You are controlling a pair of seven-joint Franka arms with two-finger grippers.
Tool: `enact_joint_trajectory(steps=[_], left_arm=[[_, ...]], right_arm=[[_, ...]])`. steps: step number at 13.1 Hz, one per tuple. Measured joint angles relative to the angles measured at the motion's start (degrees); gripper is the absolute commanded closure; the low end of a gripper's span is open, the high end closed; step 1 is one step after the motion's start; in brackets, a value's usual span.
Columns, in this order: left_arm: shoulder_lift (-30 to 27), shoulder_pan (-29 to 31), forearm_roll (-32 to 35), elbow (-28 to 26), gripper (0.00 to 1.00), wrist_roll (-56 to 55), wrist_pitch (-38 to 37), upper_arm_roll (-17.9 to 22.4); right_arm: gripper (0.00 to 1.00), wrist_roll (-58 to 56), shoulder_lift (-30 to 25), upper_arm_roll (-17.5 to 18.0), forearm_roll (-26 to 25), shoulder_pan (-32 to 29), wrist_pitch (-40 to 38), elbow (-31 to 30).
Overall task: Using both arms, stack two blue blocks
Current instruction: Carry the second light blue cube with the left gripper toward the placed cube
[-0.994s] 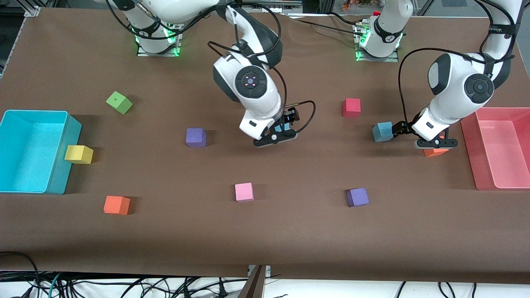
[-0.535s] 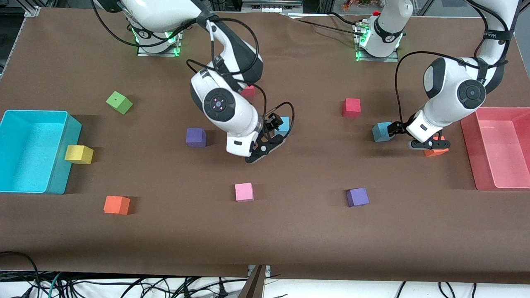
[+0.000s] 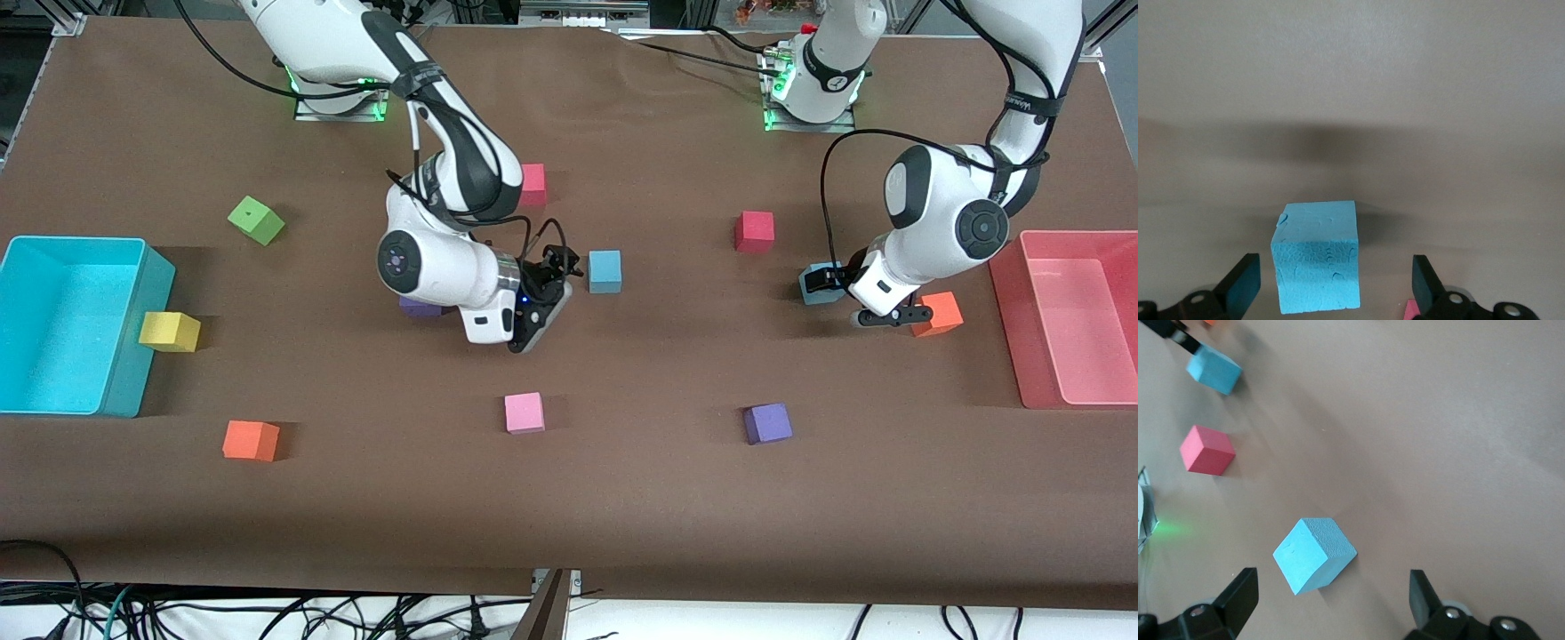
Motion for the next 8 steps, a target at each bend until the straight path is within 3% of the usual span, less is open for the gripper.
enact_joint_trajectory(steps=[4,8], left_arm=[[0.7,0.0,3.1,-0.1,0.00,0.1,0.0,0.1],[2.6,0.0,3.1,-2.7,0.00,0.1,4.6,0.1]], right_arm=[[0.00,-19.7,-5.0,0.0,15.7,-0.3,2.8,-11.9],[0.00,-31.9,-5.2,2.2,26.4,0.0,7.1,-18.5]])
